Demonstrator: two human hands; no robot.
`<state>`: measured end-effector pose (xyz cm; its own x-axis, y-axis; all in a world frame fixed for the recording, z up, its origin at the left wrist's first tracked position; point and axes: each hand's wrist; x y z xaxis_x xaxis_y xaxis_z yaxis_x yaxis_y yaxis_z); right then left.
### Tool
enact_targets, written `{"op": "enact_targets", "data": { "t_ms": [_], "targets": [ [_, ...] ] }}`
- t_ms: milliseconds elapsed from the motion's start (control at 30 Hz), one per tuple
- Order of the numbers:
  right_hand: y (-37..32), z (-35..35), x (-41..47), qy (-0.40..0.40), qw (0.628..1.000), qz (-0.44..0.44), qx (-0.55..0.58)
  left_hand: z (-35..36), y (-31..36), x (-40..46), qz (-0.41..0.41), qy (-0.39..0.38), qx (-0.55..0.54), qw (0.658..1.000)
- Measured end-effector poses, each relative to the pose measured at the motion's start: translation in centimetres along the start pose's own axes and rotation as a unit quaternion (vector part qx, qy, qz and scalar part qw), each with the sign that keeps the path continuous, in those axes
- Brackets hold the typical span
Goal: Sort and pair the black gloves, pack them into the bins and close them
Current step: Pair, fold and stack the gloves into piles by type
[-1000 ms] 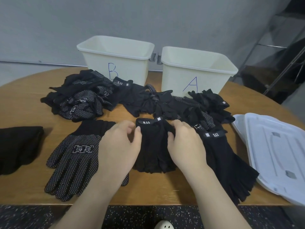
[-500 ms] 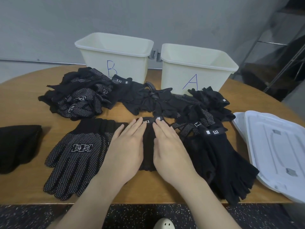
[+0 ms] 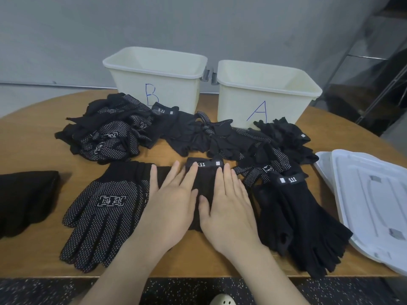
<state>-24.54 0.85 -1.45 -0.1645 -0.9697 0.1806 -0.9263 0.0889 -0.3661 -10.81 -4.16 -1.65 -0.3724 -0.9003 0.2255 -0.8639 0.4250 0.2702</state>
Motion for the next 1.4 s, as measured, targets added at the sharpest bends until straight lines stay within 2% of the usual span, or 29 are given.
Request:
{"op": "enact_targets", "data": {
  "t_ms": [133,267,467,700,800,900,967,1100,1233,1400],
  "targets": [
    [0.0,-0.1,0.4,0.014,1.0,0.013,0.023,-0.9,0.2,1.0,-0.079,0.087,-0.186,0.976],
    [-0.2,-0.7,1.6,0.054,0.997,0.044,0.044,-0.9,0.3,3.1,-0.141,0.102,-0.241,0.955],
    [-0.6,-1.3,2.1,0.059,0.994,0.086,0.035,-0.5,1.1,3.5,-0.129,0.134,-0.238,0.953],
    [-0.4,-1.6,2.2,0.054,0.991,0.098,0.069,-0.4,1.1,3.3,-0.085,0.151,-0.373,0.912],
    [-0.8,-1.7,2.3,0.084,0.988,0.106,0.069,-0.5,1.3,3.4,-0.07,0.141,-0.46,0.874],
    [-1.3,-1.6,2.7,0.099,0.987,0.109,0.069,-0.6,1.7,3.3,-0.107,0.112,-0.564,0.811],
    [-1.5,-1.7,2.9,0.103,0.987,0.108,0.065,-0.9,1.7,3.1,-0.131,0.073,-0.598,0.787],
    [-1.9,-2.1,3.1,0.101,0.988,0.101,0.061,-1.1,1.3,2.5,-0.148,0.023,-0.626,0.765],
    [-2.2,-2.7,3.0,0.101,0.988,0.089,0.078,-1.0,1.1,2.2,-0.137,0.029,-0.644,0.752],
    [-2.8,-3.8,2.8,0.129,0.976,0.078,0.159,-1.6,0.6,1.7,-0.096,0.049,-0.674,0.731]
  ]
}}
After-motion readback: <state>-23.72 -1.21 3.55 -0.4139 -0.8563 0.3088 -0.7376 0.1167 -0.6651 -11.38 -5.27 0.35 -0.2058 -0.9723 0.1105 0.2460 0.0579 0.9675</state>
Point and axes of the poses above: each hand's wrist, its own x-axis towards the middle knuckle, its own z-axis out of the palm, y = z × x, and after that the axes turned 4 degrees about y, right-handed
